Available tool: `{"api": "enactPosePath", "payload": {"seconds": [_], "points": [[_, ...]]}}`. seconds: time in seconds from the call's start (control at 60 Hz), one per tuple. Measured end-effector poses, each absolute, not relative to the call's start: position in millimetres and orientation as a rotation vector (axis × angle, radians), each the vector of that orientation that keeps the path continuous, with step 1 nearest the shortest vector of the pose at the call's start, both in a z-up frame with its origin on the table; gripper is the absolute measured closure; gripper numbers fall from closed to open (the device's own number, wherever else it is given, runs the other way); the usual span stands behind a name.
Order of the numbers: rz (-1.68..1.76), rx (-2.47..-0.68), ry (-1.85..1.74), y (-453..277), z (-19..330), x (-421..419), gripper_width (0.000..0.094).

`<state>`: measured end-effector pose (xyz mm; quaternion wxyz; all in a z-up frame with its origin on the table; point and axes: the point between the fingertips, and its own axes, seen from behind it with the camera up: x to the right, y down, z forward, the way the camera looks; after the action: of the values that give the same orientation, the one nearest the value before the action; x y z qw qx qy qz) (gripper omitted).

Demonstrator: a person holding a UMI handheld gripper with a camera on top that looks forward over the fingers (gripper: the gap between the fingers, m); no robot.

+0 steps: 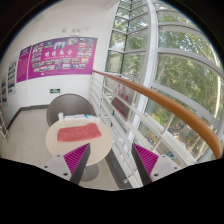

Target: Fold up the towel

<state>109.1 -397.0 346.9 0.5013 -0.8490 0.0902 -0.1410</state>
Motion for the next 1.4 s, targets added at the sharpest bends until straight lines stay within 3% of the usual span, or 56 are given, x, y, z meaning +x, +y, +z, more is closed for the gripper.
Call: {"api": "enactPosePath", "payload": {"seconds": [0.3,0.55,0.667,0.967,1.217,1.333,1.4], "points": [[-0.333,-2.14,0.223,-400.3,307.4,113.8,0.0081],[-0.172,-2.233,0.11,-370.9,215.1,14.2,0.0082],[-0.083,-2.231,0.018,-322.2,188.5,-40.9,0.008],[-0.002,-2.183,-0.112,-99.7,105.2,-149.3,0.0079],[-0.079,-2.274,-0.16,17.6,15.9,-161.7,0.0085],[-0.094,-2.346,-0.148,34.2,-17.2,-157.3,0.0208],[-0.074,-2.331,-0.146,39.4,-16.9,-158.3,0.0316]]}}
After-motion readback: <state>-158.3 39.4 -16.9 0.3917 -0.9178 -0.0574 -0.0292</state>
